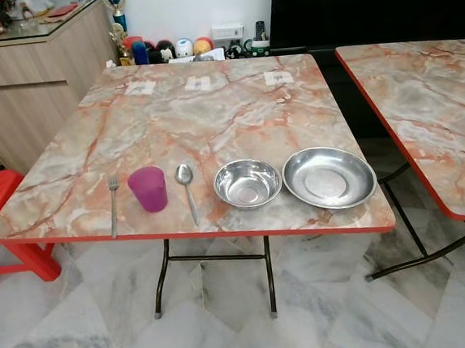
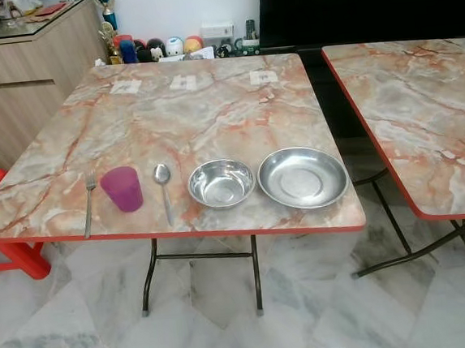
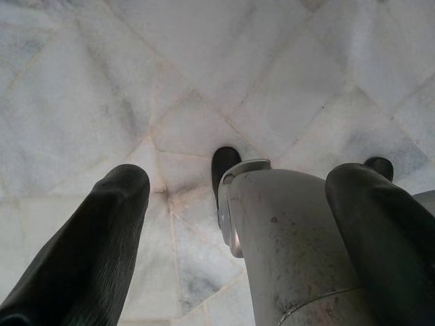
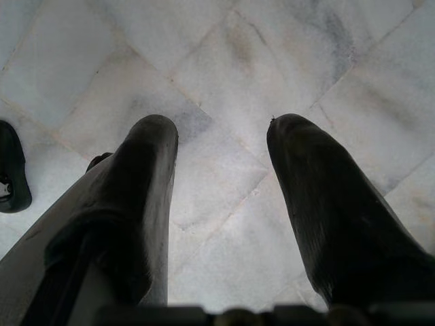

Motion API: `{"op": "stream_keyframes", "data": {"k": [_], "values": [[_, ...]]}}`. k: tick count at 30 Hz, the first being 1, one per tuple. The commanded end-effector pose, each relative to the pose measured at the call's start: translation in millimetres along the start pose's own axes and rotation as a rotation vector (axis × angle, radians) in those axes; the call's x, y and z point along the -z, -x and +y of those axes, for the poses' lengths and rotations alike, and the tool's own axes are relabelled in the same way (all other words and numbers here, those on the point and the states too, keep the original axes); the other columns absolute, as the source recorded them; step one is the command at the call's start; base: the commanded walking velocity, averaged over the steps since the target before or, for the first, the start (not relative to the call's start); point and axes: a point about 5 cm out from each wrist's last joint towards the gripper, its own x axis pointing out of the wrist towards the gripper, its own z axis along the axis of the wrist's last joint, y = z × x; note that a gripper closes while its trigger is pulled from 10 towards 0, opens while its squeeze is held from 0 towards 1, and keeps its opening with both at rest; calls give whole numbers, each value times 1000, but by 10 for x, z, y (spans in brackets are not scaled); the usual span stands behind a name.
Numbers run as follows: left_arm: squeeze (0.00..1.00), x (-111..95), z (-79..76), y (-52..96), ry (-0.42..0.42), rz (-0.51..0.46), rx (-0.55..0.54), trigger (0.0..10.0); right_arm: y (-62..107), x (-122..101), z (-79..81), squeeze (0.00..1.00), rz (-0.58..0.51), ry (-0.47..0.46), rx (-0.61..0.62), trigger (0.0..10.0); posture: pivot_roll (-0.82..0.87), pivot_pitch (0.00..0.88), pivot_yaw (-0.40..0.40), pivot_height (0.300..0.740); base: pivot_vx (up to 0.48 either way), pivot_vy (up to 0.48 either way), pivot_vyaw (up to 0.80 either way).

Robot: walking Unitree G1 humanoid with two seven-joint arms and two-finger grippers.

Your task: Setting the table

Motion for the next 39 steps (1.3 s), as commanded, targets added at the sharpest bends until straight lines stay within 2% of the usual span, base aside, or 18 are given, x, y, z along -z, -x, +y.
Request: {"op": "stream_keyframes", "data": {"k": [1,20,23,27,29,33,38,39], "values": [[0,-576,65,-141,-134,-48,124,10000,-31,-357,-10,0,-118,-274,-55,10000,27,116,-5,740,0,0,0],[0,-576,65,-141,-134,-48,124,10000,-31,-357,-10,0,-118,-274,-55,10000,27,116,-5,740,0,0,0],[0,-567,332,-107,-128,-51,103,10000,-28,-356,-7,0,-133,-285,-57,10000,30,86,0,740,0,0,0],[0,-603,226,-129,-134,-52,108,10000,-28,-356,-8,0,-134,-287,-57,10000,31,84,-1,740,0,0,0],[0,-609,108,-143,-137,-53,117,10000,-28,-356,-8,0,-135,-286,-58,10000,32,84,-1,740,0,0,0],[0,-598,45,-146,-137,-52,125,10000,-28,-357,-9,0,-136,-290,-59,10000,31,86,-1,740,0,0,0],[0,-592,-55,-152,-136,-47,143,10000,-22,-385,-20,0,-173,-324,-61,10000,28,96,-7,740,0,0,0],[0,-641,-136,-163,-134,-54,148,10000,-14,-410,-31,0,-215,-372,-49,10000,27,98,-8,740,0,0,0]]}}
